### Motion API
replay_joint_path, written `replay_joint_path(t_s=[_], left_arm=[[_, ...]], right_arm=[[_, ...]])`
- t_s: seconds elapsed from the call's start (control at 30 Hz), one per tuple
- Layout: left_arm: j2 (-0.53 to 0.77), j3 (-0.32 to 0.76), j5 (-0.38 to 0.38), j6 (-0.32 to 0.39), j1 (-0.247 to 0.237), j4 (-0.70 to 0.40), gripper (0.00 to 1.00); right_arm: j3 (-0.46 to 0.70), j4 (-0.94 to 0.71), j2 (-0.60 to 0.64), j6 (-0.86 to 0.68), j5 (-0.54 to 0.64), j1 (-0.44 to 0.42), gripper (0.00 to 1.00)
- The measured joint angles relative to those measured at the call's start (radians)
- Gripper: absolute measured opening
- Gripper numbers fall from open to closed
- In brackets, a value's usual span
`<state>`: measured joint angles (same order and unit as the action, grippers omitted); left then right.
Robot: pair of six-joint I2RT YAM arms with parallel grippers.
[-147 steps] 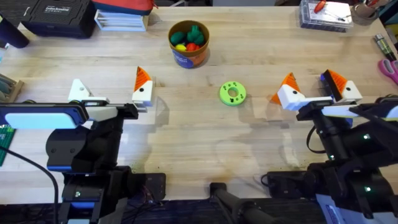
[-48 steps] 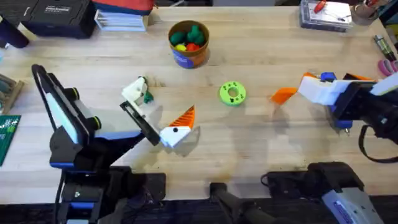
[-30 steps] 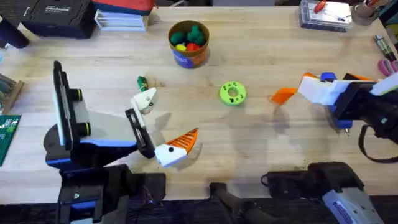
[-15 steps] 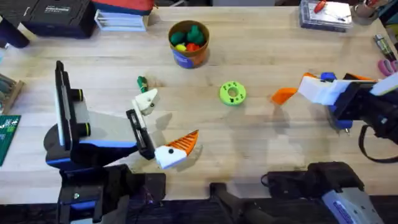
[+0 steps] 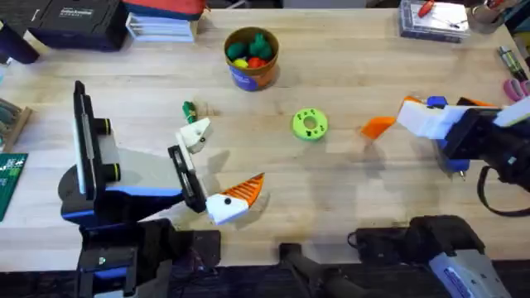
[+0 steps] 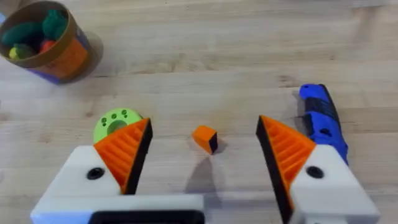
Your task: Pick up the gripper from the table and insert it into the empty holder that is missing its gripper. Then pick up a screw, insert it into the mounting hole, and use the screwdriver to tighten it. Finally, clean up the table by picking up the vegetable and placing it into the bucket.
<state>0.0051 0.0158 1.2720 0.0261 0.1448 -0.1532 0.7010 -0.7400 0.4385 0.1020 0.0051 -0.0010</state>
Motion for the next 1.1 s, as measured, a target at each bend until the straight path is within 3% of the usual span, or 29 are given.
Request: replay_joint_path(t_s=[0.23, 0.47, 0.6, 0.9, 1.1], left_arm=[[0.0, 0.0, 0.0, 0.0, 0.0, 0.0, 0.985], [0.0, 0.0, 0.0, 0.0, 0.0, 0.0, 0.985], [0.0, 0.0, 0.0, 0.0, 0.0, 0.0, 0.985], [0.0, 0.0, 0.0, 0.0, 0.0, 0.0, 0.985], [0.0, 0.0, 0.0, 0.0, 0.0, 0.0, 0.985]], right_arm=[[0.011, -0.014, 0.08, -0.07, -0.059, 0.0, 0.993], [0.218, -0.173, 0.421, -0.248, -0.098, 0.017, 0.992], [0.304, -0.207, 0.6, -0.308, -0.057, 0.018, 0.994], [0.312, -0.227, 0.825, -0.408, 0.002, 0.018, 0.986], [0.312, -0.235, 0.92, -0.509, 0.009, 0.038, 0.852]])
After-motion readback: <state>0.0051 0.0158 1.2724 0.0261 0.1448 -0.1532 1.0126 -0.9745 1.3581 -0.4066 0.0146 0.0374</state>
